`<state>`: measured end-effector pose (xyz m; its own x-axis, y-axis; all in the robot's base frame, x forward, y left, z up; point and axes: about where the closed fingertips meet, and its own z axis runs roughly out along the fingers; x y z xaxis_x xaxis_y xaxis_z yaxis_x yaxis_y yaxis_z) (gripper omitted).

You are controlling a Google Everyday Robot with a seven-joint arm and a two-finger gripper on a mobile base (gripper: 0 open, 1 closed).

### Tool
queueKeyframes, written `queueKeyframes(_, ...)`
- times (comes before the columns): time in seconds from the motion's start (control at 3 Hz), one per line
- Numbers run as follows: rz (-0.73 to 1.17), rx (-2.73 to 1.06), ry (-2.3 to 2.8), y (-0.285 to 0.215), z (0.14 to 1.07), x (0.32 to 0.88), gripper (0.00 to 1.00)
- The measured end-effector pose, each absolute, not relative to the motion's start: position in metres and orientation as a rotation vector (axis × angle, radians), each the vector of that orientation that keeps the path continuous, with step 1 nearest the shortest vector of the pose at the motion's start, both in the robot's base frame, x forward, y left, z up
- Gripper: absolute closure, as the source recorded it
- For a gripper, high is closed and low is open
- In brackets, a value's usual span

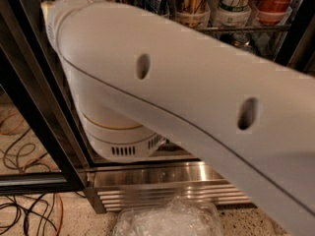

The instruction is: Pick redbull can from top shelf of fridge

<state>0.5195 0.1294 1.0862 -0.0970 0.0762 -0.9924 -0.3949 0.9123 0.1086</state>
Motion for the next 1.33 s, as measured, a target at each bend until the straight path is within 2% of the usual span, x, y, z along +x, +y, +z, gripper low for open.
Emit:
queueKeyframes(0.67,0.444,-0.223,1.739,0.121,1.049,0.478,1.0)
queueKeyframes(1.0,0.444,-0.223,1.739,0.121,1.049,0.478,1.0)
queueKeyframes(1.33,0.531,-0.224,1.755,0.129,1.039,0.472,1.0)
